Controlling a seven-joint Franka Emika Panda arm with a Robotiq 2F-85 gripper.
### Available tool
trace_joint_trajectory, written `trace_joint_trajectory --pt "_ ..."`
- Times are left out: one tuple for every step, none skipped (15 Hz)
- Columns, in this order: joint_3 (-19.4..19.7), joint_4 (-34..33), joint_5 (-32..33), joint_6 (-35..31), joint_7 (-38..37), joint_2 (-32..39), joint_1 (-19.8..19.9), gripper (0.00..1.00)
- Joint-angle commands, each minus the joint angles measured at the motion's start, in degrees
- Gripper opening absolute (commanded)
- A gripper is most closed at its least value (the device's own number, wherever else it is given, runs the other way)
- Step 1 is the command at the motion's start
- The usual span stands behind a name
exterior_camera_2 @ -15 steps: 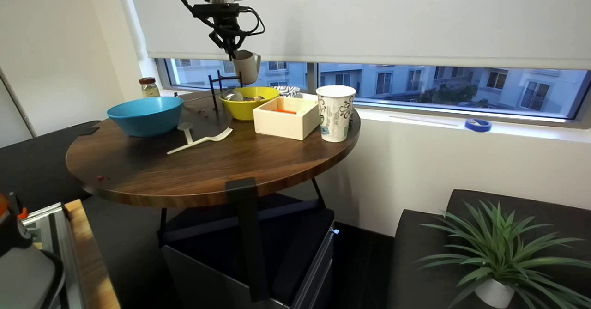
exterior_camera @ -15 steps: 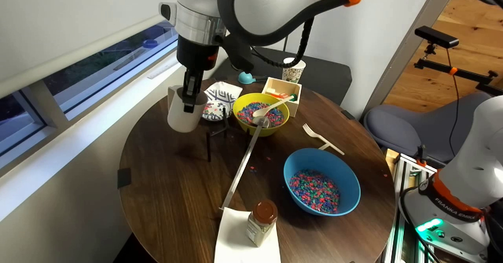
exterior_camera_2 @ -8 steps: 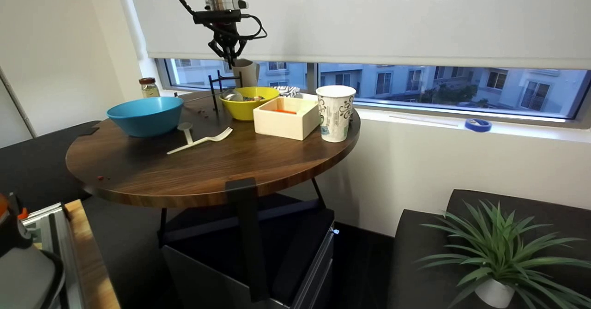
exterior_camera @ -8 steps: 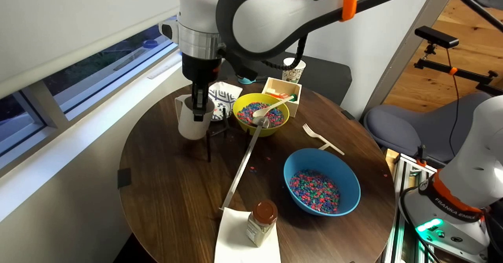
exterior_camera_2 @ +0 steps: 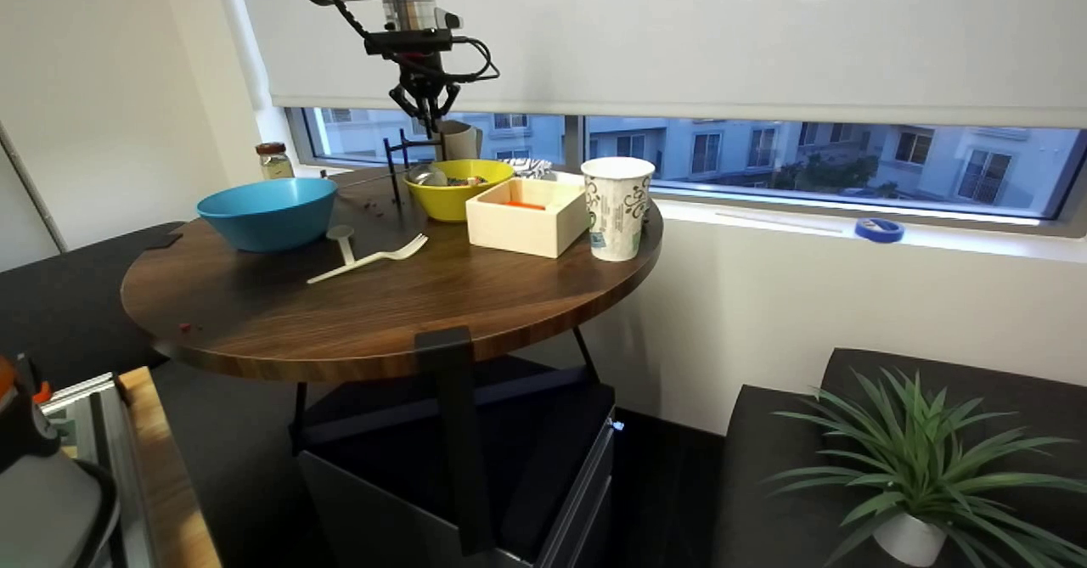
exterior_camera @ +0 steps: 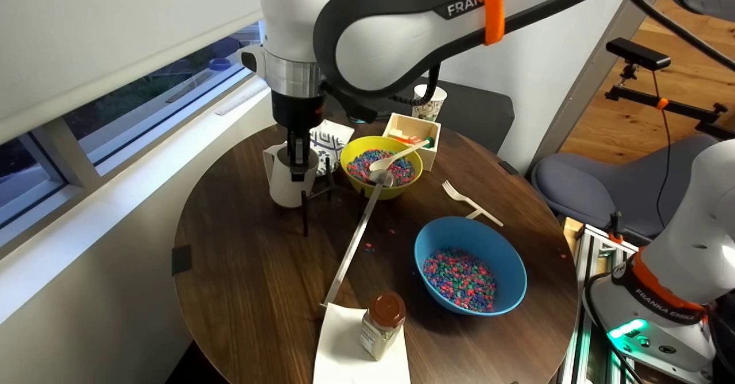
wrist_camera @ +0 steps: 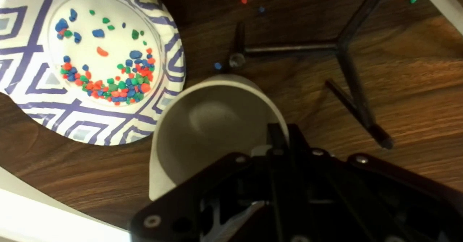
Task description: Put the cup upright
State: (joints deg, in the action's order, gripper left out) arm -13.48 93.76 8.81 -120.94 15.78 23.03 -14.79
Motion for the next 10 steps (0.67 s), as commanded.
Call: trace_joint_trajectory --pt "0.3 0.2 0.9 1.6 0.6 -0.5 -0.4 0.38" --pt "0.2 0.2 0.7 1.6 0.5 -0.8 -0.4 0.45" --pt "0.1 0.2 0.6 1.6 0.5 -1.2 -0.4 0.54" --pt "0.1 0.4 0.4 1.6 0.0 -1.9 -0.4 0.60" --pt "-0.1 0.7 -0.7 1.8 -0.9 -2.9 -0.2 0.69" --pt "-0.4 1.3 -2.8 2.3 -2.7 -4.4 0.1 0.76" --pt "-0.2 2.5 -3.9 1.8 -5.0 -6.3 0.1 0.83" --pt "-0.2 3.5 -5.4 1.4 -7.7 -8.1 0.3 0.91" --pt "-0.1 5.2 -6.9 0.1 -9.9 -10.5 0.6 0.98" --pt "0.2 7.1 -7.8 -1.0 -12.0 -13.4 0.9 1.00"
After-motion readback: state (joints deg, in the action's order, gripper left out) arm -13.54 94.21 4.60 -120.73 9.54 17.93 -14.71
